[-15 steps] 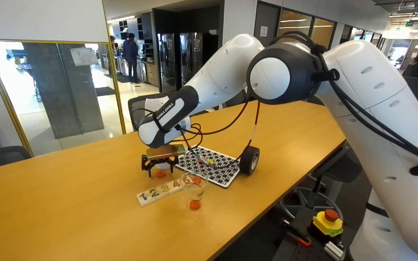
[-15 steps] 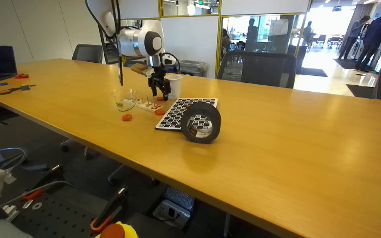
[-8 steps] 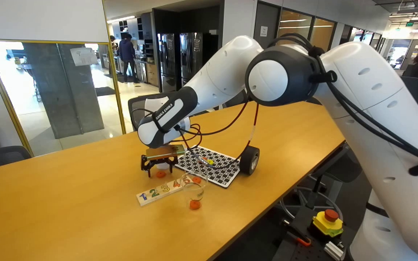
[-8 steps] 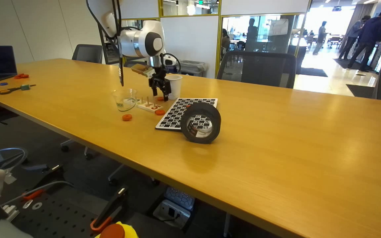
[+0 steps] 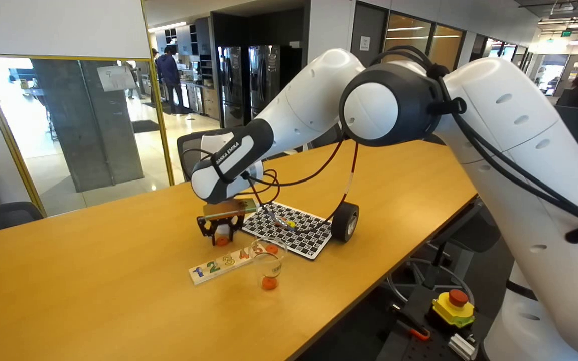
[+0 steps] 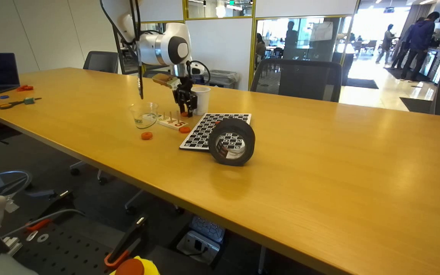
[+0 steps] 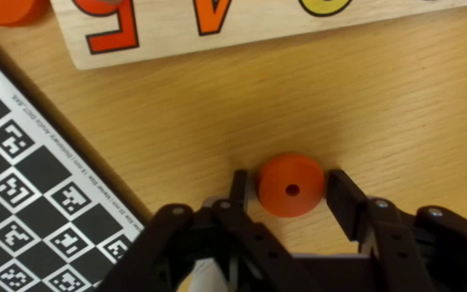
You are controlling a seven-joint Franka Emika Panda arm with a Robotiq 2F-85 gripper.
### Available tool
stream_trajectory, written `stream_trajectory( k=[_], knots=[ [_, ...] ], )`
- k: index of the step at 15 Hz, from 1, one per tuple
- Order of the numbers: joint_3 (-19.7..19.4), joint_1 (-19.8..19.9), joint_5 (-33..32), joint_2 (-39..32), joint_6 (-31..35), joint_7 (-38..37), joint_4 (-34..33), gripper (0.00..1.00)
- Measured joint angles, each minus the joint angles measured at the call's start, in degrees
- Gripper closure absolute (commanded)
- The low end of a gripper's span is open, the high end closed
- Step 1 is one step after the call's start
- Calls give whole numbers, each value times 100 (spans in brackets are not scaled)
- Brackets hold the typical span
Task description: Pick up the orange objects from the table and put them in the colorless cup, then pick up the yellow objects and put them in the white cup
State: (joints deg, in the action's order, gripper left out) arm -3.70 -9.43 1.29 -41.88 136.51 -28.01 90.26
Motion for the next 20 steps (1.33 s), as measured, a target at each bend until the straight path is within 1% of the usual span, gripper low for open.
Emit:
stream_trajectory(
  k=[1, 4, 7, 10, 13, 16, 18, 20],
  knots=[
    [-2, 0, 0, 1, -4, 3, -14, 81],
    [-3, -4, -11, 11, -224, 9, -73, 80],
    [-9, -15, -176, 50, -742, 121, -139, 80],
    [-1, -54, -434, 342, -1269, 470, -47, 80],
    [0, -129, -798, 917, -1385, 600, 338, 80],
    [30, -193, -1111, 1626, -1406, 666, 931, 80],
    [97, -188, -1165, 2153, -1460, 861, 1408, 79],
    [211, -144, -1151, 2693, -1600, 1201, 1857, 80]
  ],
)
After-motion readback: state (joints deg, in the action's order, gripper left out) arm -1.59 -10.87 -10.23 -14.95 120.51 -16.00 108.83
